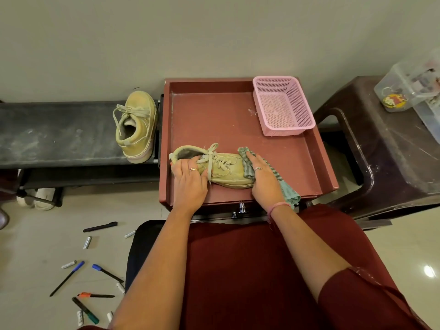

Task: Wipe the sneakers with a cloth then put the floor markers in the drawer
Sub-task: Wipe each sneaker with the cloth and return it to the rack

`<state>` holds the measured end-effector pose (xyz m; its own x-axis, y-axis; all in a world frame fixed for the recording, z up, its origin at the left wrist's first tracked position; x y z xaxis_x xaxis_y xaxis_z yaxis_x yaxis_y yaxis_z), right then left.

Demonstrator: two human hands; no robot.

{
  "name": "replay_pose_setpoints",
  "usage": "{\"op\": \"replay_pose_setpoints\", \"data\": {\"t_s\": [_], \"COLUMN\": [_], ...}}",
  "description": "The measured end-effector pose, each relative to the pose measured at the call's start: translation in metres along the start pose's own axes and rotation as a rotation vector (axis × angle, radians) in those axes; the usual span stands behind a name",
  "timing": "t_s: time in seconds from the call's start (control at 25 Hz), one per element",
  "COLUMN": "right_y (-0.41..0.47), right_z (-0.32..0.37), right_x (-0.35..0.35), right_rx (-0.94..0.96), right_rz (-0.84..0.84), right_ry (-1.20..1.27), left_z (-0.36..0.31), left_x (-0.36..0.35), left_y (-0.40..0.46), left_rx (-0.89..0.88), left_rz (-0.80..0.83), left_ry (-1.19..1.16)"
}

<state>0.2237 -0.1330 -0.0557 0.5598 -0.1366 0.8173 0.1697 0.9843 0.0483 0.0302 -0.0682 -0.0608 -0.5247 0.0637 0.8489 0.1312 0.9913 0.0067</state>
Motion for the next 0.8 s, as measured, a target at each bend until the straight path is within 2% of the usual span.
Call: {"op": "replay_pose_setpoints", "data": {"t_s": [0.08, 0.16, 0.24, 0.32, 0.48, 0.56, 0.6, 0.68, 0.76, 0.8], "right_y": [0.008, 0.014, 0.021, 0.026, 0.029, 0.027, 0.026, 0.023, 0.018, 0.014], "right_z": [-0.003, -0.008, -0.015, -0.018, -0.02, -0.02, -0.018, -0.017, -0.015, -0.015], "right_x": [0.001, 0.01, 0.023, 0.028, 0.023, 0.023, 0.024, 0.023, 0.021, 0.02], "right_rx": [-0.068, -0.06, -0.031, -0.012, -0.022, -0.039, -0.04, -0.025, -0.032, -0.047], "right_rz": [0.046, 0.188, 0.362, 0.457, 0.431, 0.384, 0.361, 0.33, 0.323, 0.312], "right_ry": [0.211, 0.369, 0.391, 0.322, 0.288, 0.311, 0.305, 0.266, 0.274, 0.297], "left_z": [-0.001, -0.003, -0.002, -0.005, -0.026, -0.042, -0.047, -0.059, -0.07, -0.079], "left_x": [0.0, 0.001, -0.001, 0.0, 0.017, 0.019, 0.012, -0.006, -0.022, -0.023], "left_y": [0.0, -0.002, -0.002, -0.004, -0.022, -0.042, -0.051, -0.07, -0.083, -0.086], "left_rx": [-0.004, 0.014, 0.037, 0.05, 0.2, 0.42, 0.582, 0.87, 0.935, 0.925], "left_rz": [0.0, 0.003, -0.002, -0.006, -0.111, -0.141, -0.087, 0.212, 0.505, 0.576], "left_ry": [-0.028, -0.051, -0.059, -0.079, -0.274, -0.498, -0.656, -0.931, -1.09, -1.146]}}
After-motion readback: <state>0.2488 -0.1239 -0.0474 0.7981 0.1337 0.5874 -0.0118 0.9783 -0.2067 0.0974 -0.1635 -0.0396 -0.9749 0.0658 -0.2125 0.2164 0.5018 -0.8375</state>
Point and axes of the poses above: each hand's wrist, its own y-axis towards the middle knuckle, its own x-axis out of the back of the hand, z = x × y, the point moved 2 cm from there along y, towards the middle knuckle, and after that the axes turned 12 degrees about x, right-handed, at the moved point
